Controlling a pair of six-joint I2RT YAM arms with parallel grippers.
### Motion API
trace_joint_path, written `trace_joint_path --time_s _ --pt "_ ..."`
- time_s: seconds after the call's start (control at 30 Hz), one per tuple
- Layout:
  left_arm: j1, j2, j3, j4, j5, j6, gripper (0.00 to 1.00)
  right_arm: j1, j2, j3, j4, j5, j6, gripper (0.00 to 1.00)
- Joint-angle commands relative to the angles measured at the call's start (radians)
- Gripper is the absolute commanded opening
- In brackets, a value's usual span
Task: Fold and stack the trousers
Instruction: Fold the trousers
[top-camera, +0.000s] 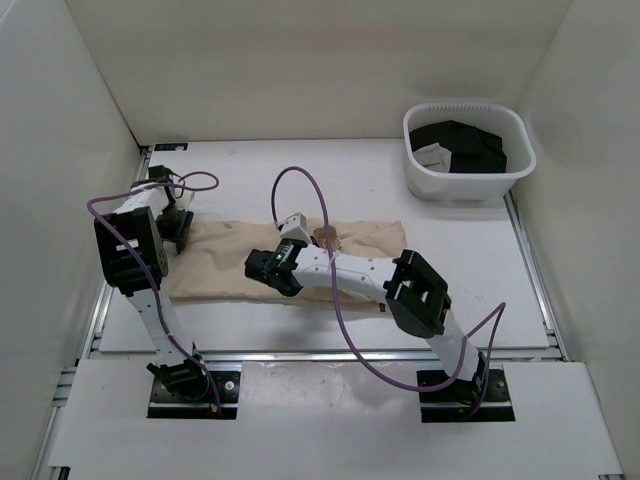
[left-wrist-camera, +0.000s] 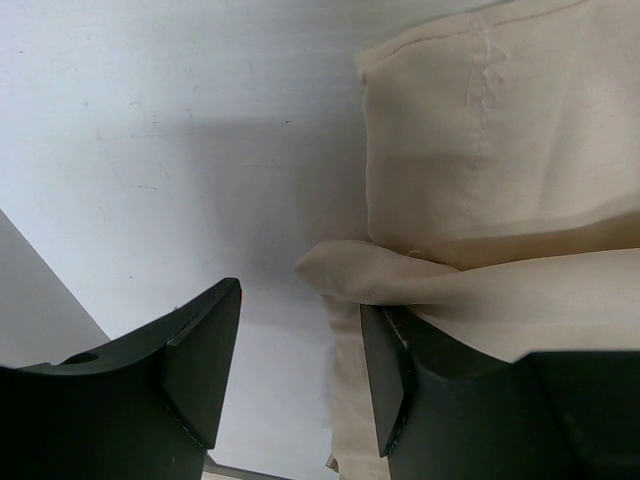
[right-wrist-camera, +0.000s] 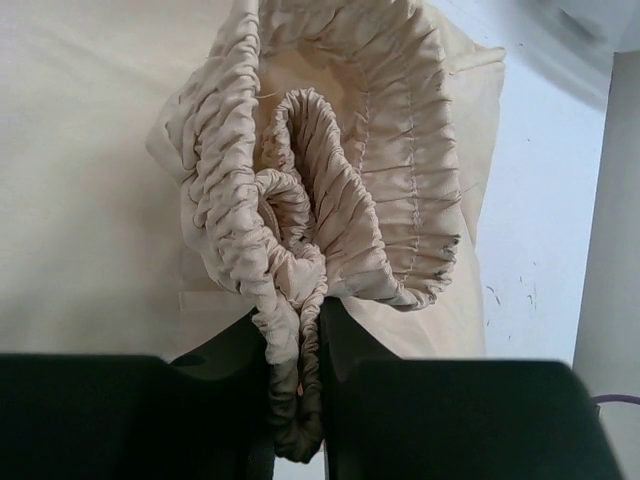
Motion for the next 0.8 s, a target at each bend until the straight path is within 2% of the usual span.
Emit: trace_joint_path --time_s 0.0,0.13,0.37,0.4,0.43,0.47,0.53,0.6,0.67,0.77 --pt "0.003 0.0 -0.037 -0.031 0.032 -0.008 0.63 -0.005 0.002 0.056 0.078 0.006 -0.041 0.0" --pt "0.003 0.0 -0.026 -0.04 0.032 -0.008 0.63 0.004 0.103 0.24 0.05 0.02 -0.087 0.0" --pt "0.003 -0.009 -0.017 -0.049 0.032 -0.008 0.64 -0.005 0.197 0.29 0.077 0.013 -0.131 0.01" --pt "0.003 -0.009 -0.017 -0.049 0.032 -0.008 0.64 -0.005 0.197 0.29 0.11 -0.023 -0.21 0.07" --pt "0.003 -0.009 -0.017 -0.049 0.032 -0.008 0.64 -0.005 0.197 0.278 0.175 -0.076 -0.252 0.35" --pt "0.003 -0.009 -0.017 -0.049 0.032 -0.008 0.65 -0.005 0.197 0.277 0.199 -0.168 -0.283 0.55" --pt "0.003 -0.02 -0.008 -0.049 0.008 -0.008 0.68 -0.005 0.197 0.306 0.22 -0.216 -0.34 0.8" --pt "0.003 -0.02 0.004 -0.049 -0.003 -0.008 0.71 -0.005 0.154 0.362 0.243 -0.244 -0.413 0.86" --pt "0.003 -0.04 0.033 -0.058 -0.017 0.001 0.71 -0.005 0.067 0.412 0.337 -0.378 -0.481 0.9" --pt "0.003 -0.049 0.086 -0.069 -0.064 0.01 0.75 -0.005 -0.074 0.4 0.442 -0.567 -0.52 0.88"
